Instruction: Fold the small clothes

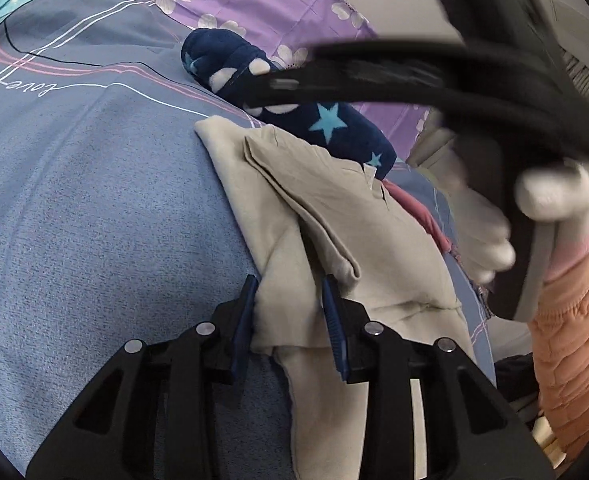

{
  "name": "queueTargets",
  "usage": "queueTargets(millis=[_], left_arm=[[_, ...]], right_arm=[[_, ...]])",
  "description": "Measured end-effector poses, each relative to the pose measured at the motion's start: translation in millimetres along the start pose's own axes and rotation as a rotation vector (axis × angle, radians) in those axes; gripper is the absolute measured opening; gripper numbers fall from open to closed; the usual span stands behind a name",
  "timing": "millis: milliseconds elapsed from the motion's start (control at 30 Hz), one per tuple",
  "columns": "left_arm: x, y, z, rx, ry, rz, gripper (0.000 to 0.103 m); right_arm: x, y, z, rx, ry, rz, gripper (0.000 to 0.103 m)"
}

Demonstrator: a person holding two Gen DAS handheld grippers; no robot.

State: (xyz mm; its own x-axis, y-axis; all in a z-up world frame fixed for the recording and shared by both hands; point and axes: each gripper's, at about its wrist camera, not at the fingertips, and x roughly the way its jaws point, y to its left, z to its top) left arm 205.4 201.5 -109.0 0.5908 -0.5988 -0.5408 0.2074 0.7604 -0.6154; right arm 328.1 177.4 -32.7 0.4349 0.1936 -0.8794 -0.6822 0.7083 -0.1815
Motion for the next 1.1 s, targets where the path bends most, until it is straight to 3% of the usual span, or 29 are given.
queueTargets(millis=[33,100,133,167,200,267,300,367,433,500,533,600,633,700,767,867,933,1000,1033,1100], left_arm=[[0.4,-0.9,0.0,0.002,0.000,0.005,0.034],[0.7,-0.5,-0.3,-0.005,-0.001,0.022,0.025],[0.8,0.1,-0.5,-0.011,0.001,0.028,0.019],[0.8,0.7,-1.0,-0.018,0.004,0.035,0.011],[0.6,-0.3,-1.5,-0.018,0.006,0.043,0.010],[-1.4,-8.8,-3.8,0.013,-0.003,0.099,0.008],[-3.1,-19.2,-6.2,0.050,-0.013,0.168,0.008],[-7.2,-40.1,-12.6,0.141,-0.034,0.320,0.007],[-5.4,-61.9,-20.3,0.250,-0.046,0.452,0.007],[-2.1,-65.7,-23.2,0.278,-0.033,0.490,0.009],[-1.7,-63.1,-22.5,0.265,-0.026,0.485,0.011],[-6.0,-55.4,-19.4,0.223,-0.027,0.469,0.021],[-7.8,-53.1,-18.4,0.207,-0.029,0.463,0.025],[-4.9,-54.3,-15.6,0.196,-0.028,0.461,0.027],[-8.8,-53.5,-19.3,0.199,-0.031,0.469,0.030],[-15.1,-50.5,-19.5,0.200,-0.039,0.498,0.043],[-17.1,-43.8,-15.4,0.205,-0.058,0.513,0.044],[-31.0,-45.2,-10.8,0.212,-0.139,0.515,0.042],[-37.9,-49.0,-8.7,0.215,-0.172,0.486,0.042],[-46.9,-60.5,-4.0,0.206,-0.203,0.324,0.042]], right_arm=[[11.0,4.5,3.3,-0.019,0.028,-0.016,0.052],[34.5,12.5,6.5,-0.056,0.100,-0.069,0.052],[46.2,13.3,5.7,-0.068,0.137,-0.098,0.041],[52.5,12.0,4.7,-0.069,0.149,-0.114,0.005],[52.4,9.8,6.4,-0.054,0.134,-0.123,0.004],[33.7,-9.9,13.7,0.081,0.011,-0.046,0.003],[26.9,-23.8,16.6,0.168,-0.042,0.010,0.002],[31.6,-44.4,17.5,0.288,-0.062,0.102,0.001],[45.3,-51.1,11.3,0.307,-0.049,0.159,0.001],[44.9,-54.9,4.5,0.311,-0.066,0.184,0.003],[36.8,-62.4,-1.8,0.348,-0.095,0.188,0.011],[5.8,-79.5,-20.2,0.421,-0.186,0.216,0.018],[-13.0,-85.2,-31.6,0.435,-0.224,0.214,0.026],[-41.8,-96.9,-60.4,0.432,-0.268,0.196,0.028],[-72.0,-109.4,-114.3,0.435,-0.281,0.169,0.028],[-97.0,-127.2,-196.1,0.472,-0.260,0.110,0.028],[-106.2,-144.2,-255.5,0.552,-0.224,0.019,0.028],[-108.0,-165.7,-305.9,0.663,-0.175,-0.062,0.028],[-106.8,-183.7,-339.5,0.745,-0.138,-0.125,0.028],[-100.3,-201.5,-376.0,0.825,-0.094,-0.182,0.030]])
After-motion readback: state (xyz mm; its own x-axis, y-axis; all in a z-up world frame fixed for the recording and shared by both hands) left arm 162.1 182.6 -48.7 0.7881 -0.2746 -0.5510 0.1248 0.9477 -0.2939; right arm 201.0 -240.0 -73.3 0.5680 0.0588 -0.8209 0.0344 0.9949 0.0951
